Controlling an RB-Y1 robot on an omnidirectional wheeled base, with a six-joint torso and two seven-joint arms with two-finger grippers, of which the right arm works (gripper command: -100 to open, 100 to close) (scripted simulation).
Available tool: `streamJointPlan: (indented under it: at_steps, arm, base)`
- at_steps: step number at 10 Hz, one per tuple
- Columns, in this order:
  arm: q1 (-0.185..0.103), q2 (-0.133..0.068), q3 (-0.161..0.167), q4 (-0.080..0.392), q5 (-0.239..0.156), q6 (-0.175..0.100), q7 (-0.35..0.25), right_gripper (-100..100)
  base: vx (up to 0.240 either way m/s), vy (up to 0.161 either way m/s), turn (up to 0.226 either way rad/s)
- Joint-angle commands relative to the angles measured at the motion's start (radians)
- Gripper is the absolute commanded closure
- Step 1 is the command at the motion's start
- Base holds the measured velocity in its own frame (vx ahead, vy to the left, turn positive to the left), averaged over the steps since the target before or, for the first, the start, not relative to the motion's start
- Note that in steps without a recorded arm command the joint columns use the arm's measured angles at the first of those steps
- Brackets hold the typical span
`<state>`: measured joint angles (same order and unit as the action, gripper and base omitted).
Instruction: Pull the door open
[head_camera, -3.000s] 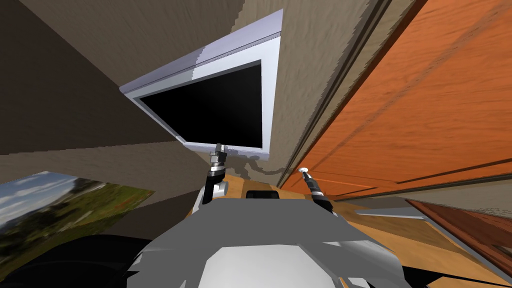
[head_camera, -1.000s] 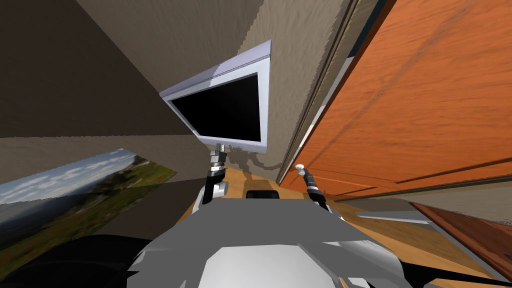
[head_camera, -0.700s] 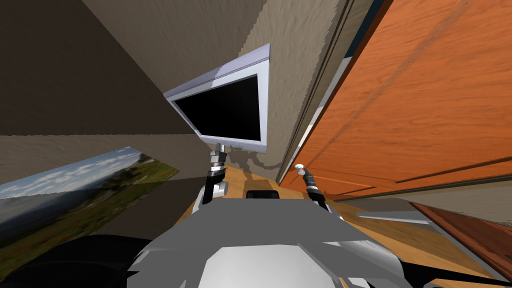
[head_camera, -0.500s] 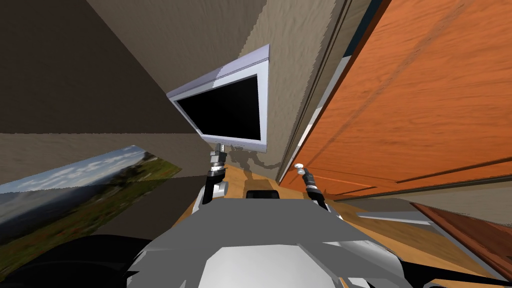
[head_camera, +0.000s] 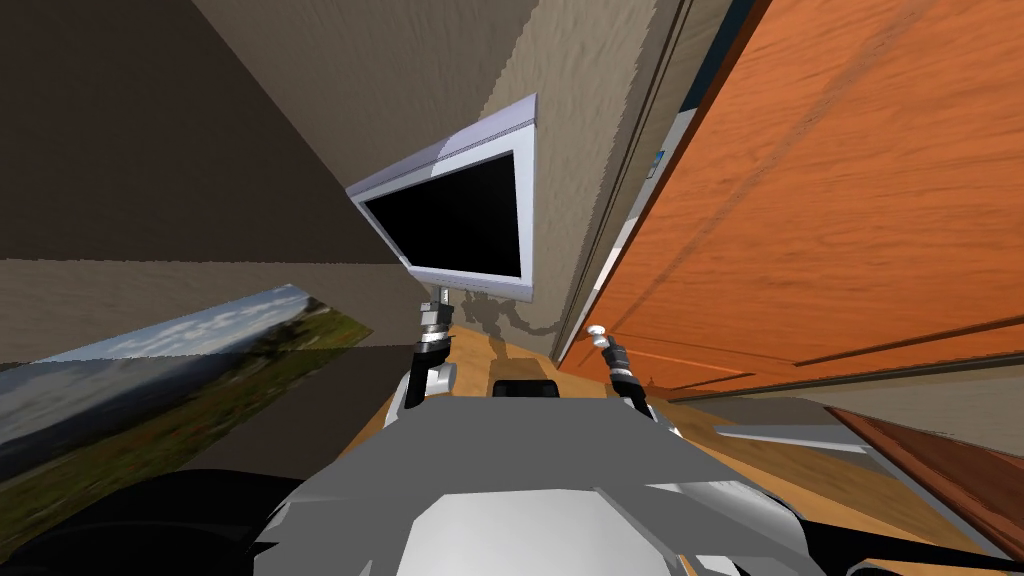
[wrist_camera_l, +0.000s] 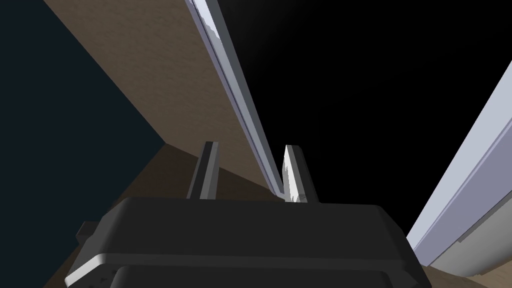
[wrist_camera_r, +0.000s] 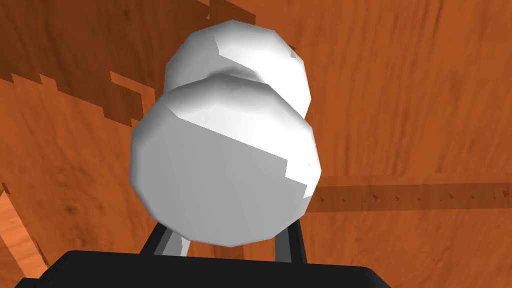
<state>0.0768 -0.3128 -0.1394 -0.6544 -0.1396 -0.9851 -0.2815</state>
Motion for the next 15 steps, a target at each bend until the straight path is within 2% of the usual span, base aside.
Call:
streamJointPlan:
  at_steps: [1,2,3,4,6,8,9,10,11,12,13,14,15]
  arm:
    - [-0.011,0.002,0.020,-0.008,-0.024,-0.001,-0.050,100]
    - [-0.011,0.002,0.020,-0.008,-0.024,-0.001,-0.058,100]
    - [-0.016,0.001,0.033,-0.008,-0.046,0.005,-0.097,100]
    - [-0.016,0.001,0.033,-0.008,-0.046,0.005,-0.100,100]
    - [-0.026,0.000,0.060,-0.009,-0.089,0.016,-0.166,100]
    - [-0.026,0.000,0.060,-0.009,-0.089,0.016,-0.184,100]
    - [-0.030,-0.001,0.073,-0.009,-0.111,0.021,-0.226,100]
    - [-0.030,-0.001,0.073,-0.009,-0.111,0.021,-0.226,100]
    - [-0.035,-0.002,0.087,-0.009,-0.132,0.027,-0.263,100]
    - [-0.035,-0.002,0.087,-0.009,-0.132,0.027,-0.267,100]
    - [-0.040,-0.003,0.100,-0.010,-0.154,0.032,-0.307,100]
    - [-0.040,-0.003,0.100,-0.010,-0.154,0.032,-0.309,100]
    - [-0.045,-0.004,0.113,-0.010,-0.175,0.037,-0.346,100]
  base:
    - [-0.057,-0.017,0.047]
    - [-0.043,-0.015,0.024]
    - [-0.049,-0.002,0.041]
    - [-0.044,-0.011,0.022]
    - [-0.074,-0.031,0.075]
    - [-0.043,-0.009,0.026]
    - [-0.043,-0.002,0.029]
    - [-0.043,-0.009,0.034]
    - [-0.048,-0.022,0.062]
    - [-0.043,-0.017,0.037]
    - [-0.052,-0.017,0.061]
    - [-0.051,-0.015,0.020]
    - [-0.061,-0.007,0.046]
